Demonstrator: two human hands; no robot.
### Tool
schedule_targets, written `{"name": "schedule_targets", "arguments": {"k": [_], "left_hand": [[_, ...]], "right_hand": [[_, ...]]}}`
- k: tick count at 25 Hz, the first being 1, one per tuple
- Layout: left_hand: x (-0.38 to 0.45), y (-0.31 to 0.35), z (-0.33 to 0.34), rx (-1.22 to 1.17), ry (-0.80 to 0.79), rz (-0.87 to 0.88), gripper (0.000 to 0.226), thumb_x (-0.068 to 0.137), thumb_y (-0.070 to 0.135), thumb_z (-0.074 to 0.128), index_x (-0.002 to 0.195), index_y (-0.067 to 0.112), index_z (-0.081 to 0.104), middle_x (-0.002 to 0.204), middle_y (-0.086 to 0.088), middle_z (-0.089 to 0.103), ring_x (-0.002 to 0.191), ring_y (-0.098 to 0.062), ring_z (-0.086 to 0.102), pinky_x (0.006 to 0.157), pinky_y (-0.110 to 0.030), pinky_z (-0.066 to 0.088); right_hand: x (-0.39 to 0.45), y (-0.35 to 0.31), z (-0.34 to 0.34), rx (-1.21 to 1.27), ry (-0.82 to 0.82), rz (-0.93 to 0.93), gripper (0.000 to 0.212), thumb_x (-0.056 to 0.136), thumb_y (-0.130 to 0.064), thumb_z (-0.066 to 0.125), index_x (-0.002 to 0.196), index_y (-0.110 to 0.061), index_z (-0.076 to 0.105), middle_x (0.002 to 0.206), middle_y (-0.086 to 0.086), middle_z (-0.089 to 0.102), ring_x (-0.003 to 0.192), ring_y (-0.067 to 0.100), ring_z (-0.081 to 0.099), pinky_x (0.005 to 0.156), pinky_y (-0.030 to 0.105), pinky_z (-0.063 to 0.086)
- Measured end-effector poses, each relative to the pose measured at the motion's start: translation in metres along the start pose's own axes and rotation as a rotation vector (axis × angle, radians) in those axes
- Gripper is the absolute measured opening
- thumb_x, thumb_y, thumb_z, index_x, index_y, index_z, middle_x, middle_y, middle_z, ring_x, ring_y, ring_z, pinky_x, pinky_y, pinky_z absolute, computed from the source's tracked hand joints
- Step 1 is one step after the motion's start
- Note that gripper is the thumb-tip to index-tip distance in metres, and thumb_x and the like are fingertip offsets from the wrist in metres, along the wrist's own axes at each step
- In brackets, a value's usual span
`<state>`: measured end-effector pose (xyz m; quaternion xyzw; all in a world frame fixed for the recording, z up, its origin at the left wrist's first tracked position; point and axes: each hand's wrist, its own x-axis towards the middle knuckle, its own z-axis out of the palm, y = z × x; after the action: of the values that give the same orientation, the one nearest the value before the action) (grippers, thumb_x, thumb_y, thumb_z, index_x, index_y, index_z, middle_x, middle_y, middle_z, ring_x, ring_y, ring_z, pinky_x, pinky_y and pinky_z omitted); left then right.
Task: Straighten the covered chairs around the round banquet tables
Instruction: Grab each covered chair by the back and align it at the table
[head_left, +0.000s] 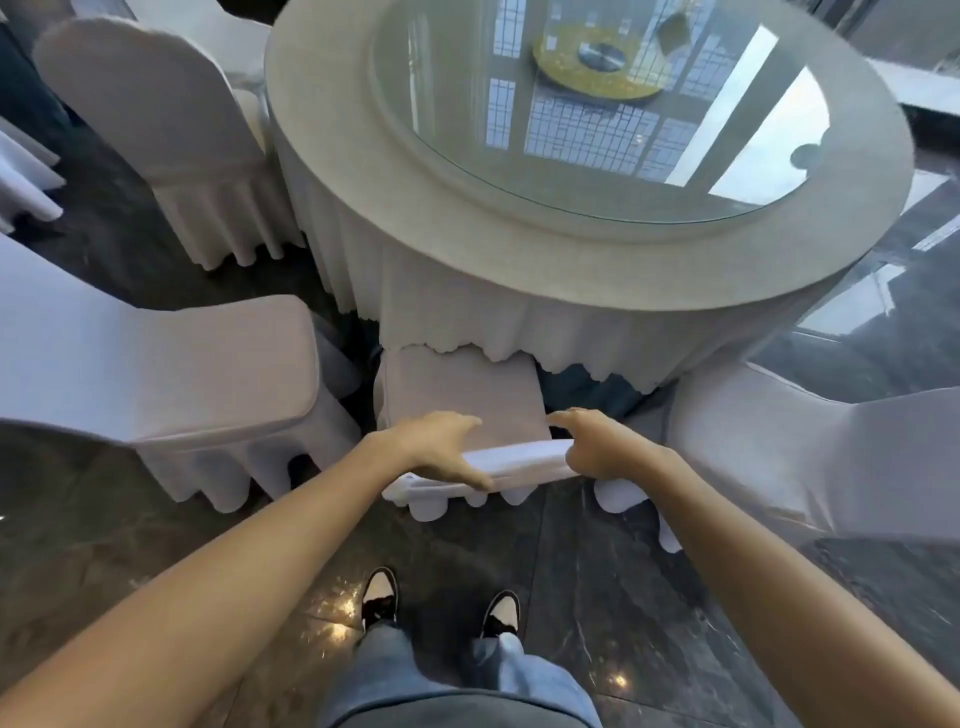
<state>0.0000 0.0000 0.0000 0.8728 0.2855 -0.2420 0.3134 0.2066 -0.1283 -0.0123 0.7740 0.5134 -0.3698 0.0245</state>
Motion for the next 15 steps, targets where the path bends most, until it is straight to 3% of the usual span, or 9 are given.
{"name": "schedule_targets", "arguments": {"k": [4, 6, 10, 13, 15], "left_hand": [[0.004, 0.004, 0.038, -0.091, -0.072, -0.068, 0.073, 0.080, 0.039, 0.075, 0.143, 0.018, 0.044, 0.138, -0.004, 0.053, 0.115, -0.022, 0.054, 0.096, -0.035, 0.047], [0.010, 0.001, 0.056, -0.072, -0.046, -0.109, 0.056, 0.080, 0.031, 0.075, 0.130, 0.020, 0.052, 0.127, -0.003, 0.059, 0.104, -0.021, 0.058, 0.090, -0.038, 0.052], [0.019, 0.000, 0.080, -0.053, 0.108, -0.190, 0.059, 0.085, 0.007, 0.065, 0.138, 0.027, 0.050, 0.130, -0.003, 0.060, 0.110, -0.026, 0.060, 0.087, -0.038, 0.053], [0.028, -0.003, 0.087, -0.068, 0.175, -0.166, 0.055, 0.084, 0.003, 0.058, 0.131, 0.033, 0.057, 0.122, -0.004, 0.065, 0.109, -0.029, 0.061, 0.080, -0.035, 0.048], [0.034, -0.009, 0.087, -0.073, 0.163, -0.160, 0.057, 0.084, 0.006, 0.059, 0.133, 0.035, 0.057, 0.125, -0.003, 0.065, 0.111, -0.028, 0.060, 0.085, -0.035, 0.047]], "right_hand": [[-0.001, 0.014, 0.024, -0.080, -0.096, 0.022, 0.063, 0.083, -0.005, 0.049, 0.143, -0.024, 0.044, 0.136, 0.004, 0.051, 0.117, 0.026, 0.052, 0.097, 0.038, 0.046], [0.003, 0.024, 0.036, -0.119, -0.051, -0.028, 0.060, 0.080, -0.005, 0.052, 0.137, -0.026, 0.051, 0.129, 0.003, 0.058, 0.111, 0.025, 0.055, 0.095, 0.039, 0.047], [0.010, 0.043, 0.045, -0.140, 0.117, -0.091, 0.054, 0.077, -0.004, 0.057, 0.127, -0.024, 0.057, 0.120, -0.003, 0.064, 0.108, 0.024, 0.058, 0.091, 0.037, 0.047], [0.013, 0.047, 0.046, -0.243, 0.193, -0.076, 0.036, 0.076, -0.009, 0.058, 0.107, -0.025, 0.063, 0.099, -0.005, 0.068, 0.092, 0.021, 0.063, 0.070, 0.032, 0.040], [0.017, 0.047, 0.046, -0.301, 0.202, -0.062, 0.021, 0.073, -0.014, 0.057, 0.091, -0.025, 0.062, 0.087, -0.004, 0.067, 0.082, 0.020, 0.062, 0.064, 0.031, 0.038]]}}
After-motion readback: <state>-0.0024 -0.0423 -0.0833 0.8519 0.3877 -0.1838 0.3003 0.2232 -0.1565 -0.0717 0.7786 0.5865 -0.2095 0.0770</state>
